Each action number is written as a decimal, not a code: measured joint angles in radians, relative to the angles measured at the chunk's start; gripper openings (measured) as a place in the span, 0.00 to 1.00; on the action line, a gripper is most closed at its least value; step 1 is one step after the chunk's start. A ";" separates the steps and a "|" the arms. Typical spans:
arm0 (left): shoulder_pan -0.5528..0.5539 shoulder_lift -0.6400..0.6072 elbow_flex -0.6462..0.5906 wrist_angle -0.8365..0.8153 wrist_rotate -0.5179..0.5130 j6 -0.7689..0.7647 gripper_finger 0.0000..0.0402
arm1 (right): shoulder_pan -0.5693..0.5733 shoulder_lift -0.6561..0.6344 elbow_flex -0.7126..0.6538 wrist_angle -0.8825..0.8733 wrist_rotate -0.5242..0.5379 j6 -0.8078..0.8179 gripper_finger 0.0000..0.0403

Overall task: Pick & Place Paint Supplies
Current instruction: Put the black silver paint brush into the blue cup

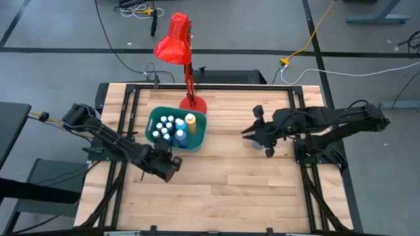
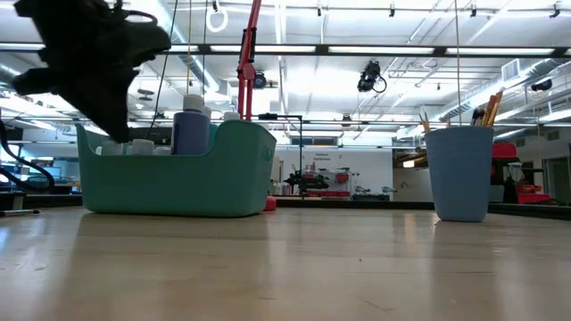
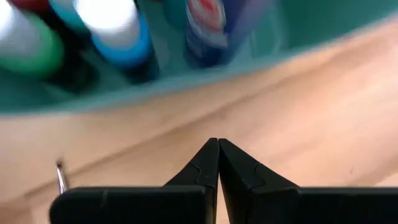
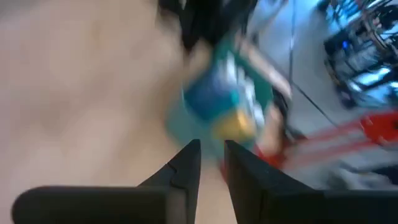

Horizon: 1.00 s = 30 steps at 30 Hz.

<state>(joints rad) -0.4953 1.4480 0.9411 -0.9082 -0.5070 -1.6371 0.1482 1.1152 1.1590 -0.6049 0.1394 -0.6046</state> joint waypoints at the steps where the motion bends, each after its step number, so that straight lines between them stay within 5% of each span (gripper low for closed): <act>1: -0.007 0.008 0.001 0.001 0.019 -0.006 0.04 | 0.000 0.002 -0.004 0.053 -0.041 0.069 0.20; 9: -0.106 -0.022 0.001 -0.092 0.038 -0.156 0.07 | 0.000 0.019 -0.058 0.117 -0.123 0.214 0.20; 17: -0.154 -0.031 0.001 -0.233 0.255 -0.189 0.21 | 0.006 0.045 -0.220 0.337 -0.132 0.345 0.20; 24: -0.151 -0.026 -0.021 -0.256 0.231 -0.210 0.39 | 0.026 0.060 -0.428 0.814 -0.133 0.423 0.20; 30: -0.154 -0.025 -0.160 -0.226 0.248 -0.309 0.45 | 0.026 0.059 -0.463 0.831 -0.132 0.413 0.20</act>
<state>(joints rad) -0.6491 1.4227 0.7813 -1.1338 -0.2591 -1.9463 0.1741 1.1737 0.6956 0.2263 0.0073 -0.1913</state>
